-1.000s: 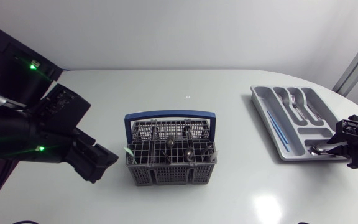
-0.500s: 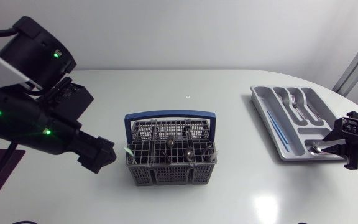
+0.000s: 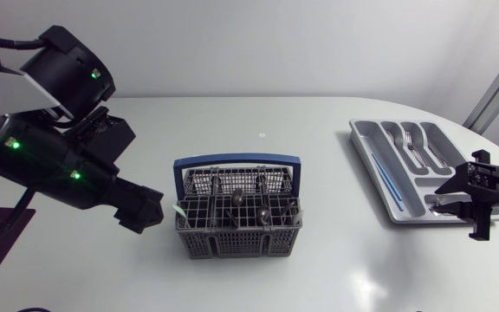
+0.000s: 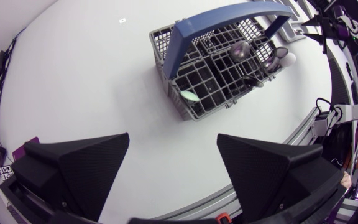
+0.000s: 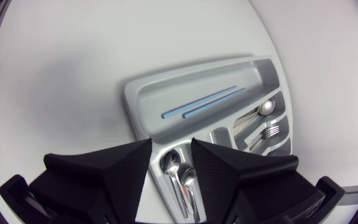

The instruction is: Unload the cutlery basket into the drawer organizer.

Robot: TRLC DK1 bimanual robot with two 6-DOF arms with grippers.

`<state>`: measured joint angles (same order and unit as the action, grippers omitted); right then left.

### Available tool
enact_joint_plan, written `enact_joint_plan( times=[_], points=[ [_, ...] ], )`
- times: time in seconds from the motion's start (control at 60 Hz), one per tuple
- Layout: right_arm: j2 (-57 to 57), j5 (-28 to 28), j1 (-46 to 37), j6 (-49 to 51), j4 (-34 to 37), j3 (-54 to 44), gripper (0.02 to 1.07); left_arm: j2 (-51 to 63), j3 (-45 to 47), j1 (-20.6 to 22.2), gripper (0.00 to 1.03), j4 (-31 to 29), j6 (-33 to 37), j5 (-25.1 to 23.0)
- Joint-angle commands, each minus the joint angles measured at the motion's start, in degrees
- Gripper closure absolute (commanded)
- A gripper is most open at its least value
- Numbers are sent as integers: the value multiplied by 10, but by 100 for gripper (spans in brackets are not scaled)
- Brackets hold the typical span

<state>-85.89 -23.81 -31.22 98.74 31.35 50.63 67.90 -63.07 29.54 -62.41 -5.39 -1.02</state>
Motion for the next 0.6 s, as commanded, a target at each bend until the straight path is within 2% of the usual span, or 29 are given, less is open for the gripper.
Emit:
enact_joint_plan(
  times=[0.0,0.2,0.583],
  points=[
    [29,-4,13,-12,6,-27,57,10,1,3,4,5,-24,-2],
    [90,-10,44,-33,35,-48,54,10,8,9,4,13,-129,-3],
    [199,-11,130,-118,104,-60,54,-22,-47,46,4,6,-224,-4]
  ],
)
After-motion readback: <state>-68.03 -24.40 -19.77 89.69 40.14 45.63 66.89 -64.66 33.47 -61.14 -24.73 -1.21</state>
